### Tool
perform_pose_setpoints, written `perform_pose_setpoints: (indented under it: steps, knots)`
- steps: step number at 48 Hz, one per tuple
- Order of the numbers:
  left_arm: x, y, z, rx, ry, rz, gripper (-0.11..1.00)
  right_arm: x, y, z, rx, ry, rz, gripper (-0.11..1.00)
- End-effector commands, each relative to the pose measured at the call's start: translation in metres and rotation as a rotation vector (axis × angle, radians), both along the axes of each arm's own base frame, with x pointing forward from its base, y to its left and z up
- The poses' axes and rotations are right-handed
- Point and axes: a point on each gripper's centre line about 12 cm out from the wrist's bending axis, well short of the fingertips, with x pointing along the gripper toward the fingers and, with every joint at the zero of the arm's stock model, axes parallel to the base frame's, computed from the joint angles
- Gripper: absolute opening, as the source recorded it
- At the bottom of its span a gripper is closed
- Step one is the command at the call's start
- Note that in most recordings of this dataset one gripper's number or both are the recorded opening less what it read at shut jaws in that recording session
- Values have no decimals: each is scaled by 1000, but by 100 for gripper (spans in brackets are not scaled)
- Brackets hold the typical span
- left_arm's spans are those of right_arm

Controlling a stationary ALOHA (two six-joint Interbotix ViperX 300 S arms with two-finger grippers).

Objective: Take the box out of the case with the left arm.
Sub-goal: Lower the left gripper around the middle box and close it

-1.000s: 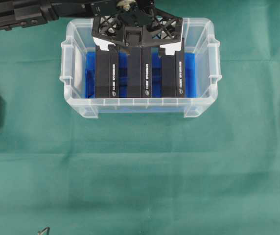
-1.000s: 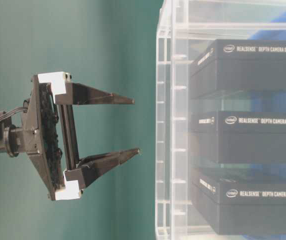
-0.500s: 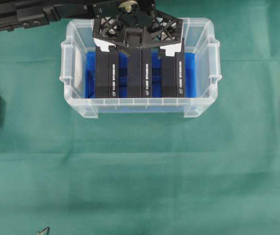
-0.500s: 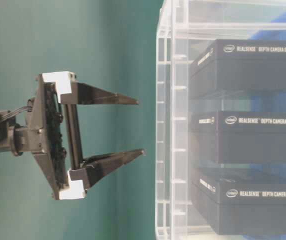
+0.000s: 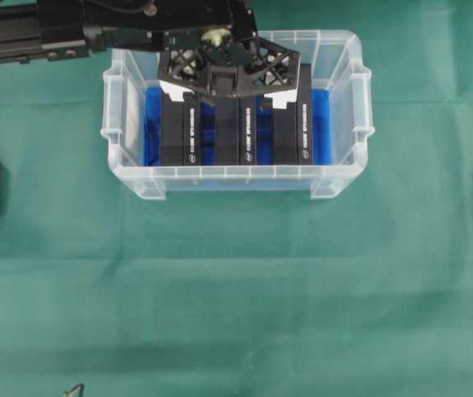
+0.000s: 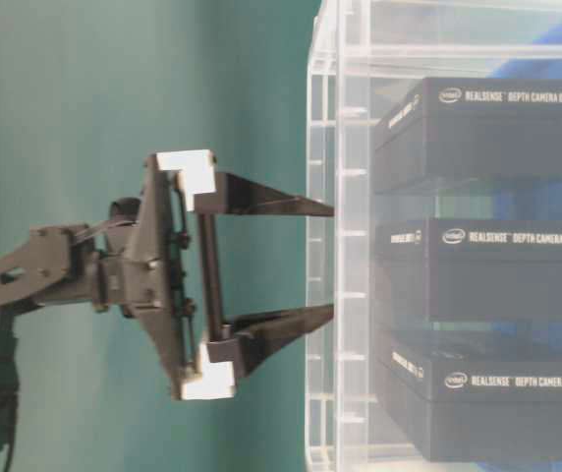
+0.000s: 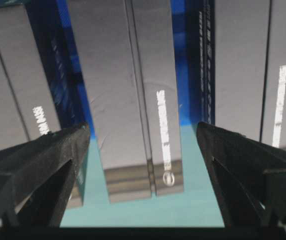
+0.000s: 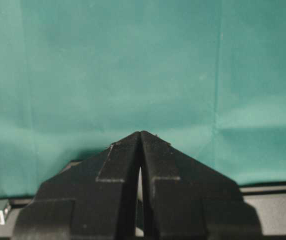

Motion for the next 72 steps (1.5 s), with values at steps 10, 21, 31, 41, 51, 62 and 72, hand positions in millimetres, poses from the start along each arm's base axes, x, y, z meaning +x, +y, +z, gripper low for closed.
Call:
perform_pose_setpoints:
  steps: [10, 21, 31, 41, 51, 62, 72]
  knots:
    - [-6, 2, -1, 9, -29, 18, 87, 3, 0, 4, 0, -13, -4, 1]
    - [-5, 7, -9, 12, -45, 26, 87, 4, 0, 3, -2, -11, -4, 1]
    - [-5, 8, -16, 11, -42, 26, 87, 4, 0, 3, 0, -11, -4, 1]
    - [-2, 9, -23, 12, -48, 26, 87, 4, 0, 3, 0, -11, -4, 1]
    - [-2, 11, -27, 11, -45, 29, 87, 4, 0, 3, 0, -11, -4, 1]
    - [-5, 10, -37, 9, -35, 29, 87, 4, 0, 3, 0, -11, -4, 1]
    - [-6, 11, -41, 8, -32, 32, 87, 3, -1, 4, -2, -13, -6, 1]
